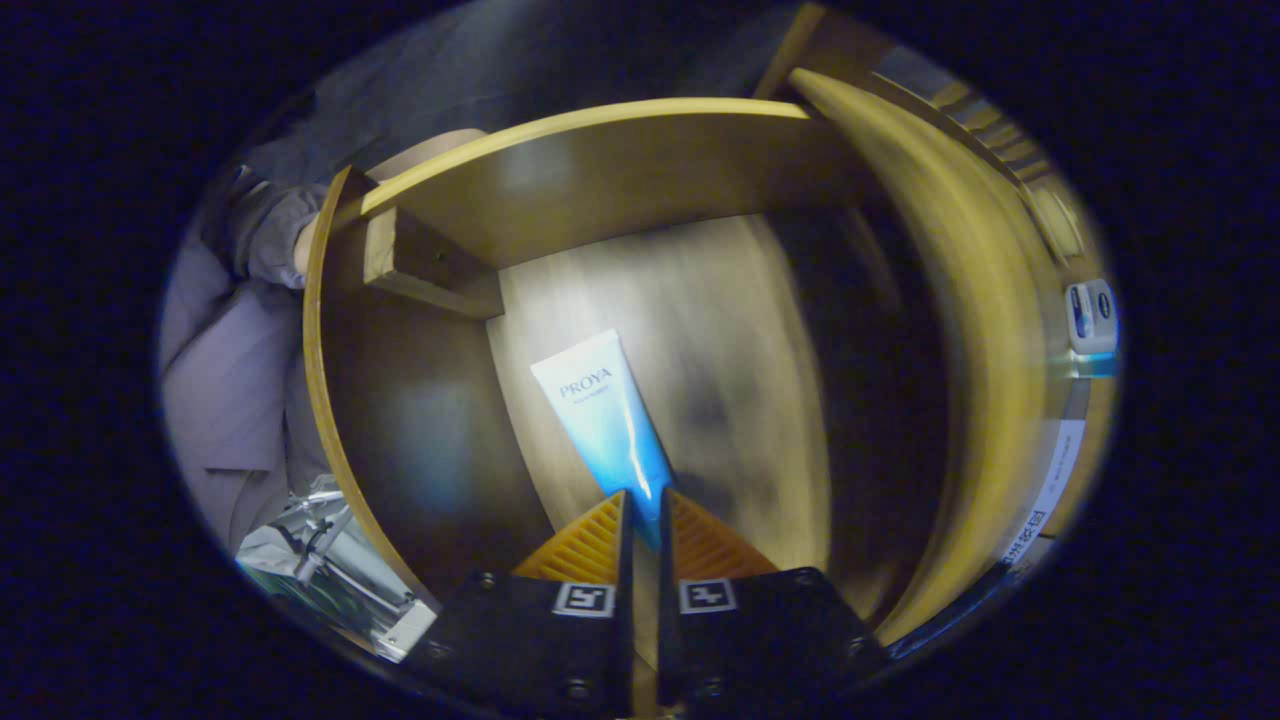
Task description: Pull open the drawer, take out the items inside it, and place them on the countertop above the cabinet.
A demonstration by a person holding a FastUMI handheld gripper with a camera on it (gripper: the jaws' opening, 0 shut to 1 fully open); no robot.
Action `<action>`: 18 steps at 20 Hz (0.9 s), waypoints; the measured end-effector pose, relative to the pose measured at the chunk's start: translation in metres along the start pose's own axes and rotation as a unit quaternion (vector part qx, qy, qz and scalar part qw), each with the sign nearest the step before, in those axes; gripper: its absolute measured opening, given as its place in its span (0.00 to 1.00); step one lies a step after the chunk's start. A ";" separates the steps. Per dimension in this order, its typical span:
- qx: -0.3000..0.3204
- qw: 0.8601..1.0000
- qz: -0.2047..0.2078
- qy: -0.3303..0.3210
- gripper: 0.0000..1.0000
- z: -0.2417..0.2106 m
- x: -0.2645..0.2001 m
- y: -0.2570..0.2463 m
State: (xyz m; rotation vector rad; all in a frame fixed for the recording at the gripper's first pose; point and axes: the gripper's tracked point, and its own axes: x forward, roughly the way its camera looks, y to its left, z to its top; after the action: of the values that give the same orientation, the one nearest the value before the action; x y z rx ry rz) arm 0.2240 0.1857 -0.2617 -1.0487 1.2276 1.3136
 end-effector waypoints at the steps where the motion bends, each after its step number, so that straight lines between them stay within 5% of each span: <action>1: -0.010 1.000 -0.005 0.009 0.27 -0.002 0.001 -0.001; 6: -0.046 0.998 -0.016 0.031 0.41 0.000 0.005 -0.004; 9: -0.060 0.997 -0.019 0.043 0.57 -0.003 0.016 -0.008; 14: -0.082 0.995 -0.020 0.051 0.38 -0.005 0.027 -0.008; 18: -0.059 0.998 -0.030 0.009 0.38 0.006 0.002 -0.010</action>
State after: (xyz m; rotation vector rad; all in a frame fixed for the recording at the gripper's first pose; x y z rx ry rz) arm 0.2342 0.1915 -0.2638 -1.1756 1.1337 1.3457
